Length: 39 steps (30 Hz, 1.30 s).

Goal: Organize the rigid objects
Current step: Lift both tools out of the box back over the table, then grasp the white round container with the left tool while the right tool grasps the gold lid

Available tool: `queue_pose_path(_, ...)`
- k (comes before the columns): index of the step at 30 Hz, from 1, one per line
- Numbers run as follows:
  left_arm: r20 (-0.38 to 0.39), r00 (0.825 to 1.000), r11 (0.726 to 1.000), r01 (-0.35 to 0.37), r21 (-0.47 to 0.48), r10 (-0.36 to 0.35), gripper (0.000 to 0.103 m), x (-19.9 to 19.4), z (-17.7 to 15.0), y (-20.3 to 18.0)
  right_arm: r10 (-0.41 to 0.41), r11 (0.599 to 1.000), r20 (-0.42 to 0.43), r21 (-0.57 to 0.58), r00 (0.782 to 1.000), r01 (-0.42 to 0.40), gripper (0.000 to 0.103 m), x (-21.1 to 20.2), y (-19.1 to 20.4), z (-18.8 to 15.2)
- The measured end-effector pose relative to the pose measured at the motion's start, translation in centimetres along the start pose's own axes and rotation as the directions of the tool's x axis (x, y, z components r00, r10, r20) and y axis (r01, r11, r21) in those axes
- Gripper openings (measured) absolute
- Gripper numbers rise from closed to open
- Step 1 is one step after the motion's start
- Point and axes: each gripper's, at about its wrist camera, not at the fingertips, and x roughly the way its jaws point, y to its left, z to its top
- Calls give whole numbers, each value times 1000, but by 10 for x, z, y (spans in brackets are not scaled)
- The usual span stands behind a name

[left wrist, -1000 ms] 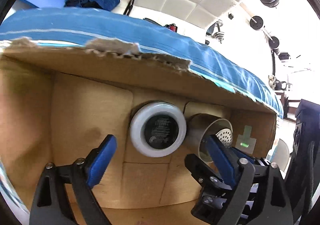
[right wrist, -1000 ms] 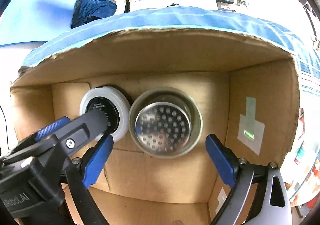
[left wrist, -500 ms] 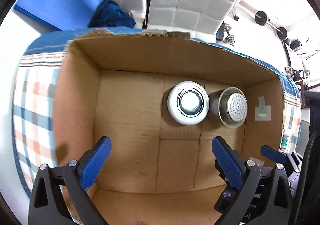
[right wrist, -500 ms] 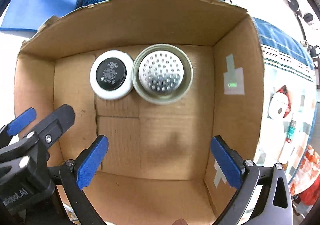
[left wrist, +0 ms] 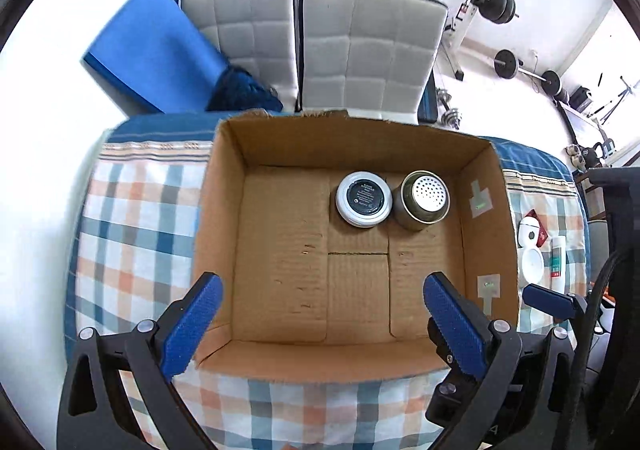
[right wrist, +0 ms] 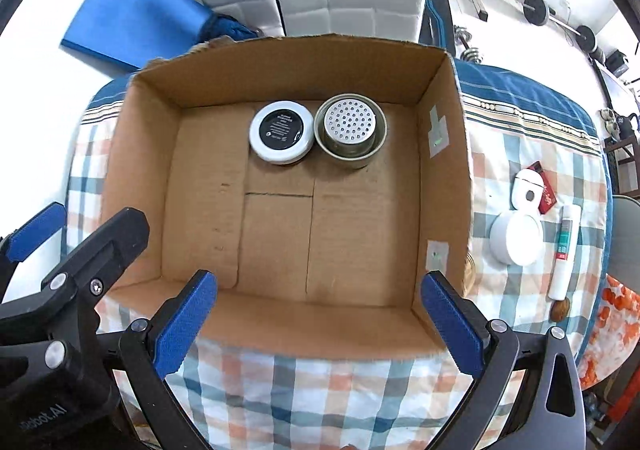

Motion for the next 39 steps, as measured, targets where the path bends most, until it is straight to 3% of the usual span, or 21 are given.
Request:
queue_pose_path(4, 50, 999, 1000, -21, 8, 20, 103, -23, -7, -8, 29, 999, 46, -21, 999, -28, 103, -29, -5, -15)
queue_pose_path(9, 82, 997, 1000, 8, 13, -9, 103, -52, -10, -33, 81, 997, 93, -16, 992, -80, 103, -62, -28, -26)
queue_pose_path(16, 84, 992, 990, 86, 110, -95, 103, -50, -2, -120, 74, 993, 94, 90, 993, -83, 103, -89, -128, -42)
queue_pose_path(21, -2, 990, 973, 142, 180, -144, 103, -13, -2, -193, -8, 974, 52, 227, 999, -4, 103, -79, -226, -59)
queue_pose_path(28, -181, 975, 945, 176, 276, -129, 103, 64, -7, -283, -45, 894, -42, 444, 998, 59, 103, -28, -358, -85)
queue_pose_path(34, -271, 962, 925, 126, 357, -27, 103, 140, -11, -335, -19, 846, -103, 528, 994, 71, 103, 20, -410, -98)
queue_pose_path(39, -359, 933, 915, 126, 382, 22, 103, 197, -20, -358, 12, 816, -135, 574, 991, 69, 103, 53, -436, -102)
